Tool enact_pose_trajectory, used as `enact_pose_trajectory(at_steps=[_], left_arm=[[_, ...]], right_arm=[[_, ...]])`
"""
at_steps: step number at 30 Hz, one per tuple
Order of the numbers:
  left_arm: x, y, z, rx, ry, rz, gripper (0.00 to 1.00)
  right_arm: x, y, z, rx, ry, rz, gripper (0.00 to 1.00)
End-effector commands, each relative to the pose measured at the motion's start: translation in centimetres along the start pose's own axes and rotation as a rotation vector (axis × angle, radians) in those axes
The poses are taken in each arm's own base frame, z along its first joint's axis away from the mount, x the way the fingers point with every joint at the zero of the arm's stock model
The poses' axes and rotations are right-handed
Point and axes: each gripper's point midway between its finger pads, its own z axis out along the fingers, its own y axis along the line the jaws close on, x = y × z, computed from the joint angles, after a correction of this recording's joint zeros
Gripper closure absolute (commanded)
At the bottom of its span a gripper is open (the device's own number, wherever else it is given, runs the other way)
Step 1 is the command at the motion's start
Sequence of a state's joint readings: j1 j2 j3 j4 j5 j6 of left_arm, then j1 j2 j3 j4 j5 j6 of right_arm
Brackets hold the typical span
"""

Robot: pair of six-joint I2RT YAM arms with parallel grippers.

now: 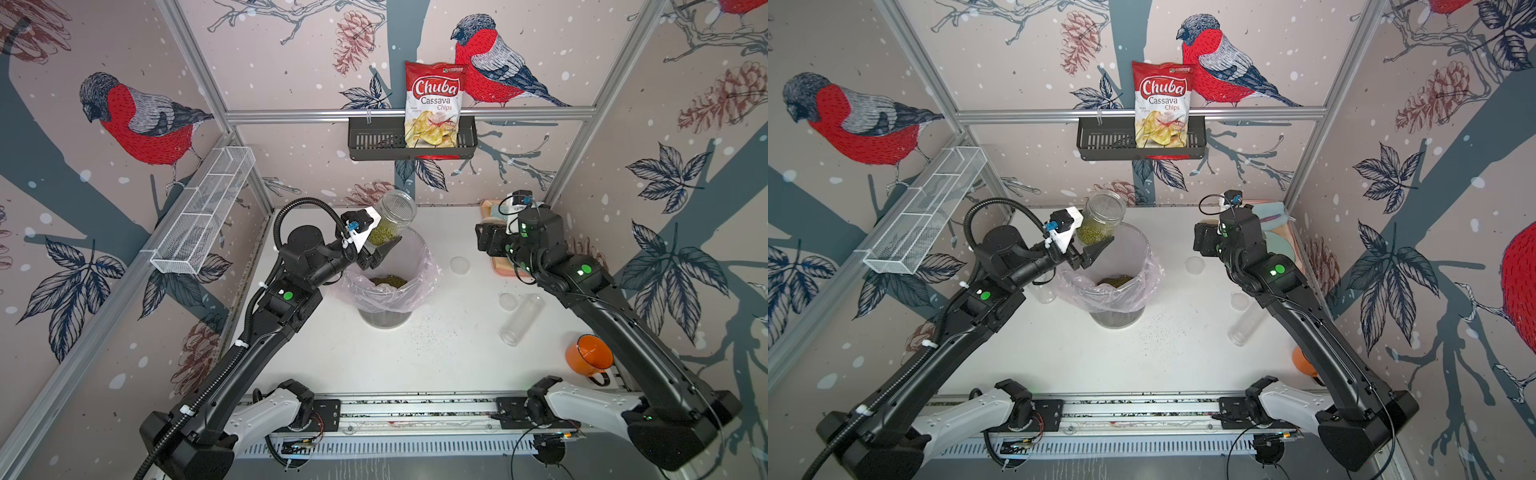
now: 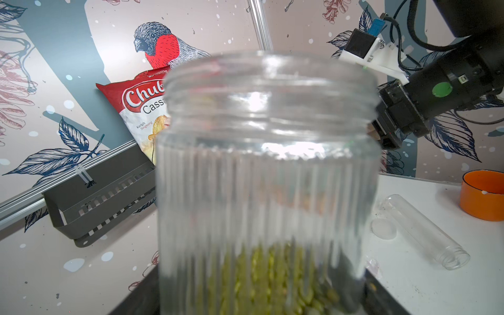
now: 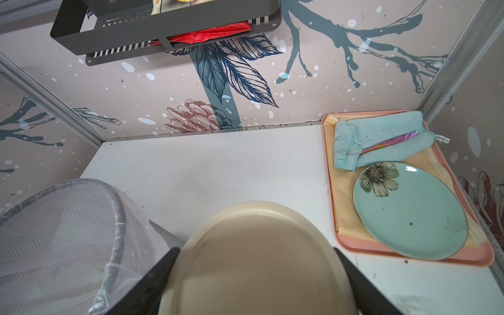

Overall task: Empty moldy mung beans from jars
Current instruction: Place the lid at the center of the board.

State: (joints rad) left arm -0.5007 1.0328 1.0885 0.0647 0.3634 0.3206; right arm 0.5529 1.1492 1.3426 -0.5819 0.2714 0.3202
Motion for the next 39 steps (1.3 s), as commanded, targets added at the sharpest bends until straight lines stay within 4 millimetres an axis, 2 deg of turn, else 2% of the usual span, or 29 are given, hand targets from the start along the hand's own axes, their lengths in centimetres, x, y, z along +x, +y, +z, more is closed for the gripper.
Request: enact_pose_trajectory(at_steps=[1, 7, 12, 20, 31, 39], left_arm=[[-2.9, 1.2, -0.5, -0.058, -0.105, 0.057, 1.0], [-2.8, 1.2, -0.7, -0.067, -0.113, 0.053, 1.0], [-2.8, 1.1, -0.3, -0.053, -0.114, 0.043, 1.0], [-2.8, 0.7, -0.5, -0.036, -0.118, 0.03, 1.0], [-3.0, 0.8, -0.7, -0.041, -0.128, 0.019, 1.0], [-2.6, 0.6, -0.5, -0.037, -0.132, 0.004, 1.0]], right_arm=[[-1.5, -0.4, -0.2, 0.023, -0.057, 0.013, 0.34], [-2.4, -0.2, -0.4, 0.023, -0.07, -0.002, 0.33], [-1.3, -0.6, 0.1, 0.038, -0.047, -0.01, 0.33], [3.6, -2.3, 1.5, 0.092, 0.056, -0.018, 0.34], [9.5, -2.9, 3.3, 0.073, 0.125, 0.06, 0.36], [14.0, -2.8, 5.1, 0.068, 0.256, 0.062, 0.35]])
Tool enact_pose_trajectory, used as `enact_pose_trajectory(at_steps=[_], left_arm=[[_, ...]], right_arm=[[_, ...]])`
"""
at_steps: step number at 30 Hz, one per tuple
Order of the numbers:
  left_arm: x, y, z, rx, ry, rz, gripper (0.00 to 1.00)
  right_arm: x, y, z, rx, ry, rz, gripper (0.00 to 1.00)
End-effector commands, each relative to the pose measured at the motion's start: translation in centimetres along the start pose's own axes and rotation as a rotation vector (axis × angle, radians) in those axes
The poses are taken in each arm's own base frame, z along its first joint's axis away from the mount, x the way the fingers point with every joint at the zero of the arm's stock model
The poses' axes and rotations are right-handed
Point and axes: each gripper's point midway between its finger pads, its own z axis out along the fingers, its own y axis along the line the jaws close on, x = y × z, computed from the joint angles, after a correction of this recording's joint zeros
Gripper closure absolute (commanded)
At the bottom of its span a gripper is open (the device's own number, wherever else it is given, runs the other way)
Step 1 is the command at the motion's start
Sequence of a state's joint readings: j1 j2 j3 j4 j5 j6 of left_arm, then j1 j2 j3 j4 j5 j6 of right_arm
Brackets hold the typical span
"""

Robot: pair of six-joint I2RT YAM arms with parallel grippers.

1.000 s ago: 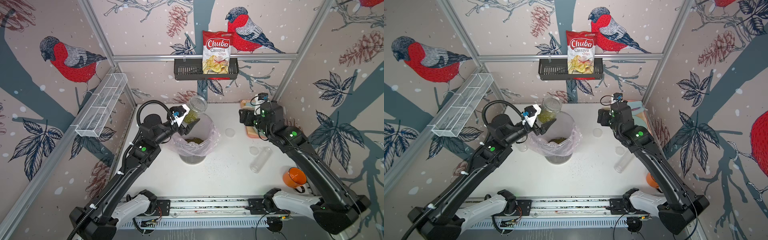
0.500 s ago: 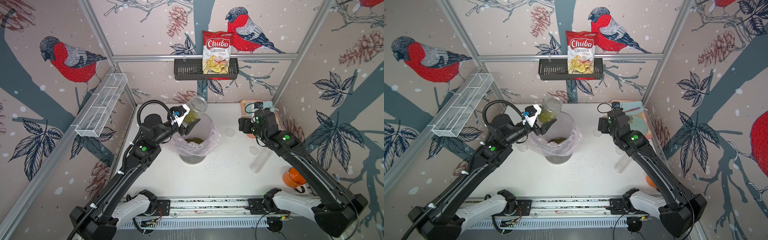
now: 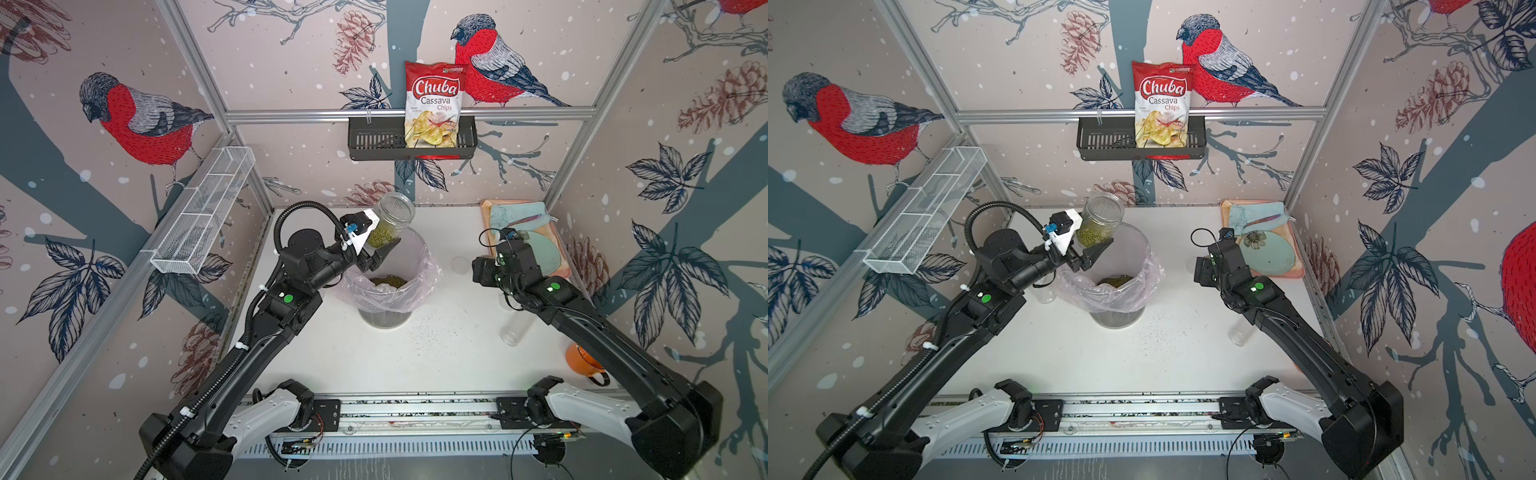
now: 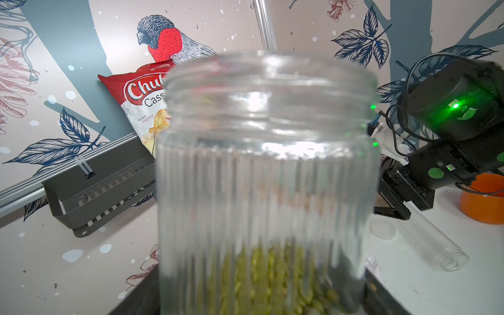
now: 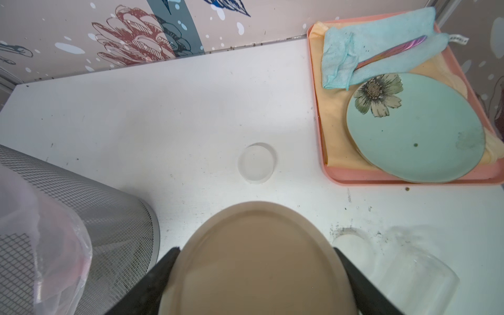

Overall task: Empty moldy mung beans from jars
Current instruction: Place the lid at the center of the board.

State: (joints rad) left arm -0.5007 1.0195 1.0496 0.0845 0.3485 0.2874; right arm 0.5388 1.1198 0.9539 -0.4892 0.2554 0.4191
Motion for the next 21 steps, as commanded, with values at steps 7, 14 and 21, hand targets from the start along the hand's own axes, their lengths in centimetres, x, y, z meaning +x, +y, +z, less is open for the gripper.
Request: enact_pose_trajectory(at_steps=[7, 14, 21], left_arm=[[-3.9, 0.9, -0.7, -0.041, -0.144, 0.048, 1.0], [-3.8, 0.9, -0.8, -0.043, -0.147, 0.041, 1.0], [-4.1, 0.9, -1.0, -0.047, -0.15, 0.044, 1.0]], right_arm=[[3.2, 0.4, 2.5, -0.026, 0.051, 0.054, 0.35], [6.7, 0.8, 5.4, -0.035, 0.155, 0.037, 0.35], [10.0, -0.1, 8.0, 0.009, 0.239, 0.036, 0.36]])
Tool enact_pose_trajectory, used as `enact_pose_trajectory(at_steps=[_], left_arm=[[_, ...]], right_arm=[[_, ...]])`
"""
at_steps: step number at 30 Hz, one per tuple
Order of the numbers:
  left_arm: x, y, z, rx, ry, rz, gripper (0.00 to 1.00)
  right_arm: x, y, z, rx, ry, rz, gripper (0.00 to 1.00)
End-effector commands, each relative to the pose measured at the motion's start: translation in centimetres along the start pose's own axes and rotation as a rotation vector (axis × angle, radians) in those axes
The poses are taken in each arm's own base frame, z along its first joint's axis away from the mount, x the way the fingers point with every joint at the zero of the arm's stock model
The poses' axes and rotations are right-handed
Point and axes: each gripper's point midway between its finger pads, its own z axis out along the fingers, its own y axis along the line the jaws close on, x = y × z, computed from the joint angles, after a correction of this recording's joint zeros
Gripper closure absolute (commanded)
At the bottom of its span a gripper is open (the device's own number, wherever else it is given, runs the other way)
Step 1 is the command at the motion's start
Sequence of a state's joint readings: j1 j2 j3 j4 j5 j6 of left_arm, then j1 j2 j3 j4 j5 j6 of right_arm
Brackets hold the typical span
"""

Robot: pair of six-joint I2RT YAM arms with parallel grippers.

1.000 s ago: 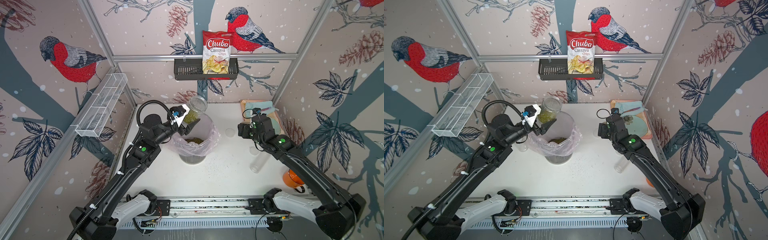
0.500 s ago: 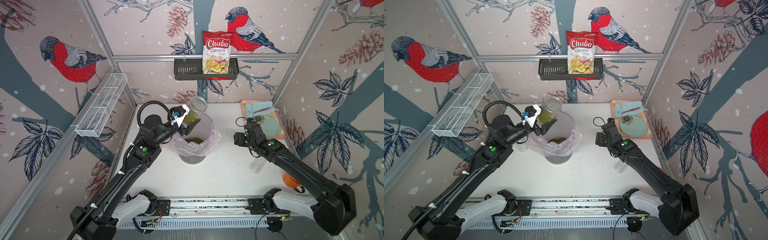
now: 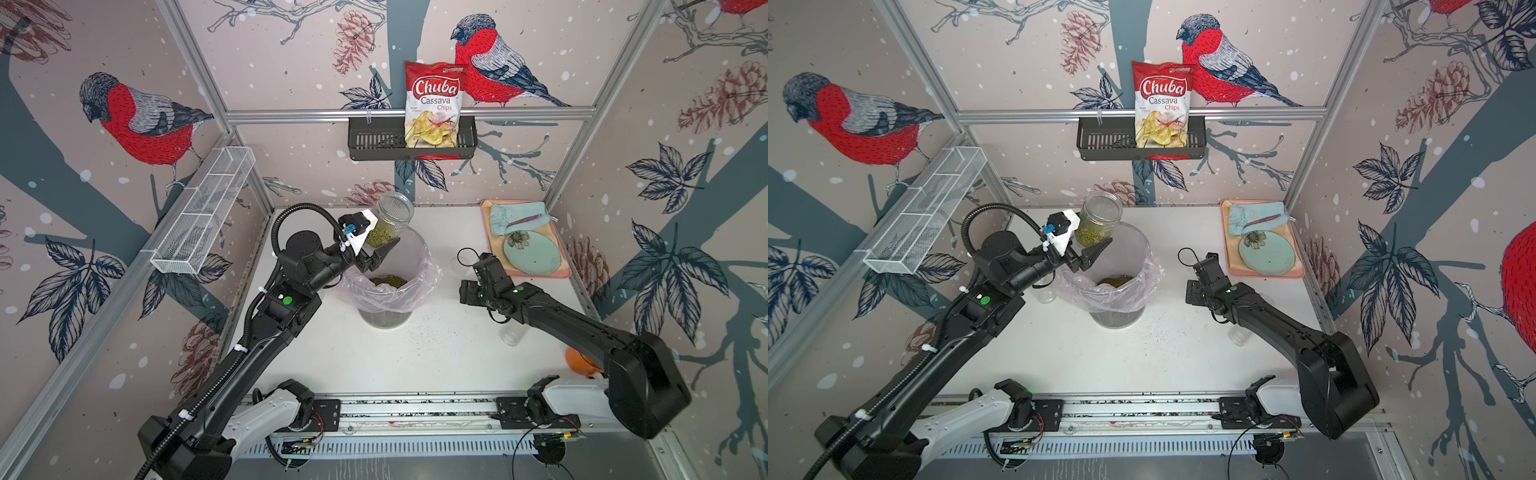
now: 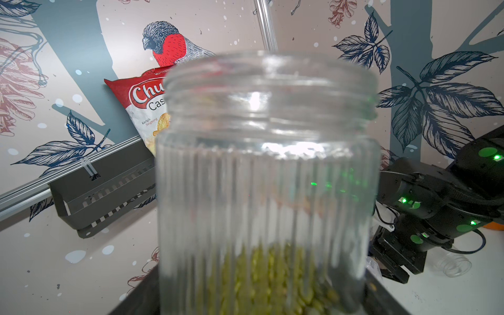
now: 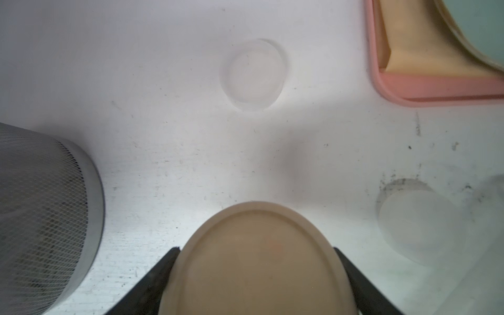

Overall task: Empty moldy mung beans from jars
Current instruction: Place the lid at the center of the board.

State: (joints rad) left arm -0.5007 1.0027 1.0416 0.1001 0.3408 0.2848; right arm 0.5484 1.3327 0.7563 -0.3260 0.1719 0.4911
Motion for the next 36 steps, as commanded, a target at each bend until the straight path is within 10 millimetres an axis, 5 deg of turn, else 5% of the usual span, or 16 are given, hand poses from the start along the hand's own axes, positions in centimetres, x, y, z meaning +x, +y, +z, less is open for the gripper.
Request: enact_pose_trajectory(at_steps=[1, 22, 36], left_arm=[[-3.4, 0.8, -0.4, -0.035, -0.128, 0.037, 1.0], [-3.4, 1.0, -0.5, -0.046, -0.125, 0.039, 1.0], [-3.6, 1.2, -0.8, -0.062, -0.125, 0.049, 1.0]], right_arm=[[-0.2, 0.4, 0.8, -0.02, -0.013, 0.023, 0.36], [-1.4, 1.0, 4.3, 0.04, -0.02, -0.009, 0.35], [0.6, 0.6, 6.5, 0.131, 0.045, -0.061, 0.2]])
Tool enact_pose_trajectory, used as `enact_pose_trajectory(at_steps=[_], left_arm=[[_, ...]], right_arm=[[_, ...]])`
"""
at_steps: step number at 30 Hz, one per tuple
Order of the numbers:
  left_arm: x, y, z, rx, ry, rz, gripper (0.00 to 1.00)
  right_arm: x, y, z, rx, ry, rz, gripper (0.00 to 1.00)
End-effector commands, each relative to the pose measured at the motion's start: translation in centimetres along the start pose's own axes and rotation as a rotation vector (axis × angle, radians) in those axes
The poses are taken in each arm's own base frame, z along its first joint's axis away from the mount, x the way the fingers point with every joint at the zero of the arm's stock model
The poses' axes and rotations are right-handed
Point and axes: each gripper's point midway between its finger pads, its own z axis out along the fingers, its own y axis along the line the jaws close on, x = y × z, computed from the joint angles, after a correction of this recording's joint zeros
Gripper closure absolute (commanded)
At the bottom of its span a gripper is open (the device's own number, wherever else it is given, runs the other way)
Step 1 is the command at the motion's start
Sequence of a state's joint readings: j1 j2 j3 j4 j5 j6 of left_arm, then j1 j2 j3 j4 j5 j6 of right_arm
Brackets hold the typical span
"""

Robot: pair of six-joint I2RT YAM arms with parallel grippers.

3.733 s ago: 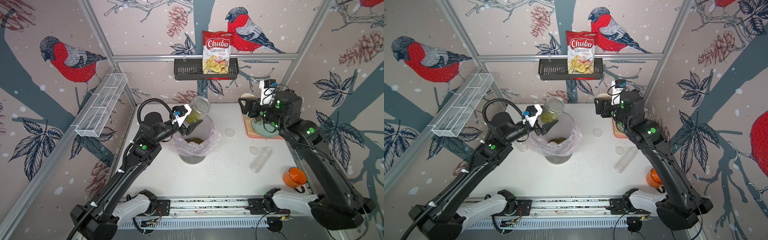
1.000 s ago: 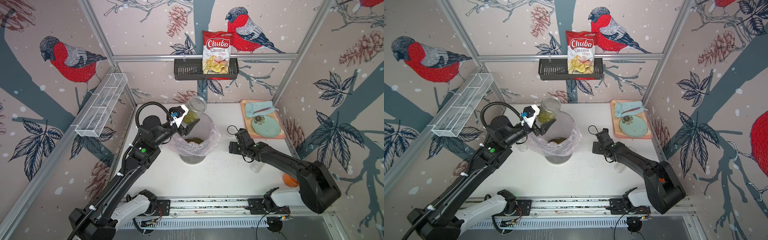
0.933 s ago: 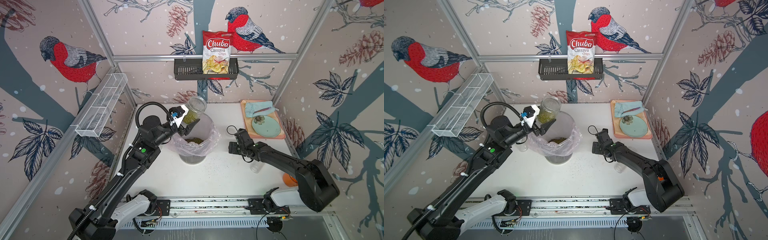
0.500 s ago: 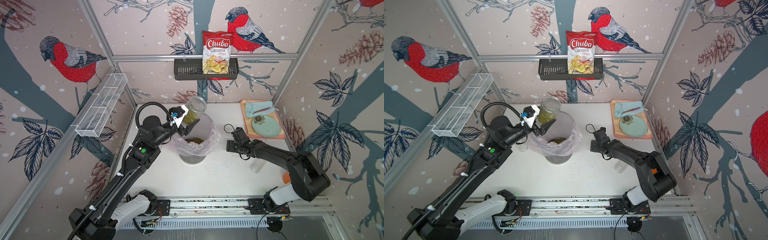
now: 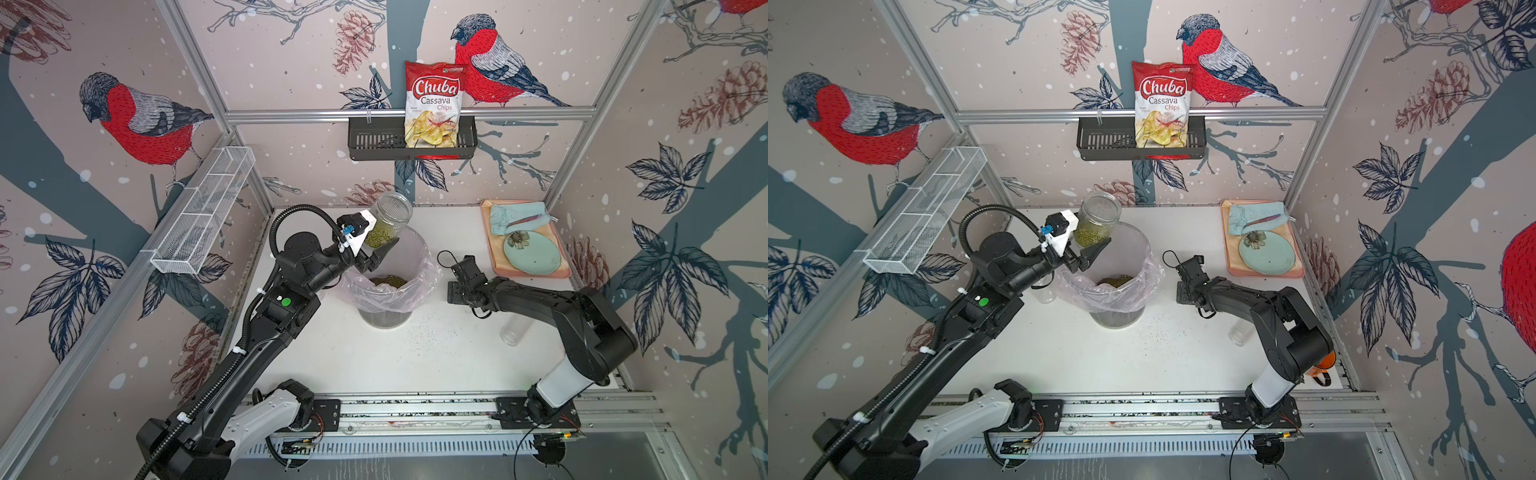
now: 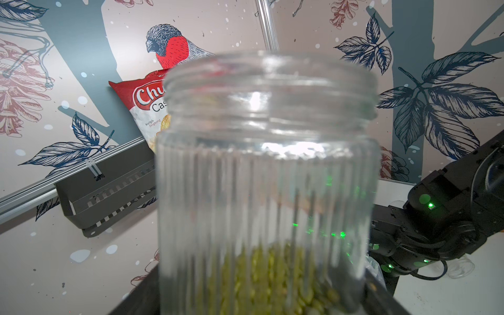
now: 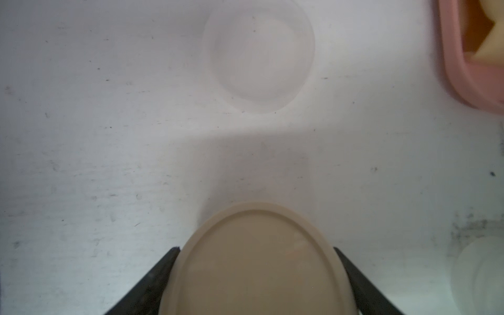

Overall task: Empty moldy mung beans from jars
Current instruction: Place the lid at the center of the board.

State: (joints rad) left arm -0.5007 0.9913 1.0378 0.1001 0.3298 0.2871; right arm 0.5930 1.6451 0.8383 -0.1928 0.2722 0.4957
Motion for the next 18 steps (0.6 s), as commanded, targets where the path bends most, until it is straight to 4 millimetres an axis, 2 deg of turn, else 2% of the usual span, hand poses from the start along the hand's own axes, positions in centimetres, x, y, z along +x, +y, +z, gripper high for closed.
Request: enact_pose_trajectory(at_steps=[1, 12, 15, 18], left_arm=[[-3.5, 1.1, -0.6, -0.052, -0.123, 0.046, 1.0], [-3.8, 1.1, -0.9, -0.059, -0.131, 0.053, 1.0], [-3.8, 1.2, -0.9, -0.059, -0.131, 0.053, 1.0], [-3.6, 1.2, -0.7, -0.057, -0.127, 0.053, 1.0]], right_arm=[[0.2, -0.3, 0.1, 0.022, 0.007, -0.008, 0.18], [0.5, -0.7, -0.4, 0.039, 0.03, -0.015, 0.03], [-0.3, -0.7, -1.3, 0.036, 0.008, -0.008, 0.01], [-1.9, -0.7, -3.0, 0.034, -0.029, 0.007, 0.0]])
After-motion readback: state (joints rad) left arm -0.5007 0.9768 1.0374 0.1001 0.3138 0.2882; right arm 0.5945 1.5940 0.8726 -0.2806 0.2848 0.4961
